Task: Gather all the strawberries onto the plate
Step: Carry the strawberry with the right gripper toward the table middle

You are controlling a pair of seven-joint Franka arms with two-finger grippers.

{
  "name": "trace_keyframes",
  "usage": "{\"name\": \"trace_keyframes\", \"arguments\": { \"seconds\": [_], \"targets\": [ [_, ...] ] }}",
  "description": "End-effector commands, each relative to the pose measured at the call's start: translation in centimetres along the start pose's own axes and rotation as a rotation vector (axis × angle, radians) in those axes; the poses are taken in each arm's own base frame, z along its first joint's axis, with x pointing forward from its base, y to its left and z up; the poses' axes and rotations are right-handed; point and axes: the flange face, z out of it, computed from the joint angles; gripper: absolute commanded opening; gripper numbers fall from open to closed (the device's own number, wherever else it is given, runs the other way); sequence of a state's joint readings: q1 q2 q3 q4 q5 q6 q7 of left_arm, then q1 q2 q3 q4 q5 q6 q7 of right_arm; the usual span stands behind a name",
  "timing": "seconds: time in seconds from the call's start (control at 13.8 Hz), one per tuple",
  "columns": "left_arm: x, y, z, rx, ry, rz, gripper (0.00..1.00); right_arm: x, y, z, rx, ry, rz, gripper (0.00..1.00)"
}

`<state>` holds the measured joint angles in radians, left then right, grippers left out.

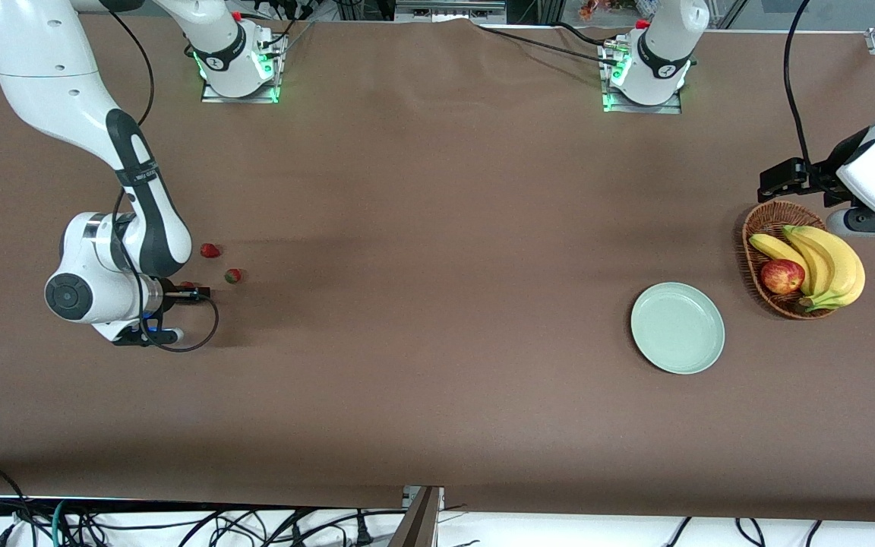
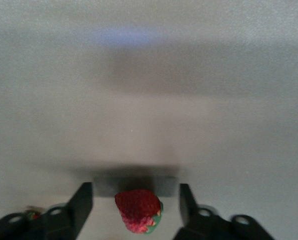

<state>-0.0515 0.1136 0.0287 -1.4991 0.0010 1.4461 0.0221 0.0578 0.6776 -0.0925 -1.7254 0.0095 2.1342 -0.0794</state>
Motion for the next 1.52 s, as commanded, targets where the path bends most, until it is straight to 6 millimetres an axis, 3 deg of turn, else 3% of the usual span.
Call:
{"name": "trace_keyframes", "arguments": {
  "seconds": [0.0, 0.14, 0.29, 0.43, 0.65, 0.8, 0.87, 1.01, 1.23, 1.45],
  "targets": [
    [-0.2, -0.1, -1.3, 0.011, 0.008, -0.005, 1.00, -0.1, 0.2, 0.1, 0.009, 0.009, -0.014, 0.37],
    [-0.2, 0.1, -1.3, 0.012, 0.007, -0.002, 1.00, -0.1, 0.1, 0.1, 0.010, 0.007, -0.015, 0.26],
    [-0.2, 0.1, -1.3, 0.012, 0.005, -0.001, 1.00, 0.0, 0.1, -0.4, 0.010, 0.012, -0.015, 0.26],
    [-0.2, 0.3, -1.2, 0.014, 0.004, 0.002, 1.00, 1.0, -0.1, -3.7, 0.006, 0.065, -0.021, 0.25],
    [-0.2, 0.1, -1.3, 0.013, 0.005, -0.001, 1.00, 2.0, -2.7, -7.6, 0.005, 0.082, -0.048, 0.24],
    [-0.2, -0.3, -1.4, 0.011, 0.007, -0.008, 1.00, 2.1, -3.7, -7.4, 0.005, 0.078, -0.057, 0.24],
    [-0.3, -0.3, -1.4, 0.011, 0.007, -0.008, 1.00, 2.0, -3.4, -7.0, 0.006, 0.070, -0.063, 0.18],
    [-0.2, -0.2, -1.4, 0.014, 0.005, -0.007, 1.00, 2.1, -4.0, -7.7, 0.007, 0.082, -0.059, 0.18],
    [-0.4, -0.2, -1.3, 0.014, -0.005, -0.004, 1.00, 1.8, -11.4, -8.0, 0.093, 0.079, 0.056, 0.18],
    [-0.5, -0.1, -1.1, 0.018, -0.021, -0.004, 1.00, 0.6, -20.8, -8.4, 0.115, 0.084, 0.206, 0.18]
  ]
}}
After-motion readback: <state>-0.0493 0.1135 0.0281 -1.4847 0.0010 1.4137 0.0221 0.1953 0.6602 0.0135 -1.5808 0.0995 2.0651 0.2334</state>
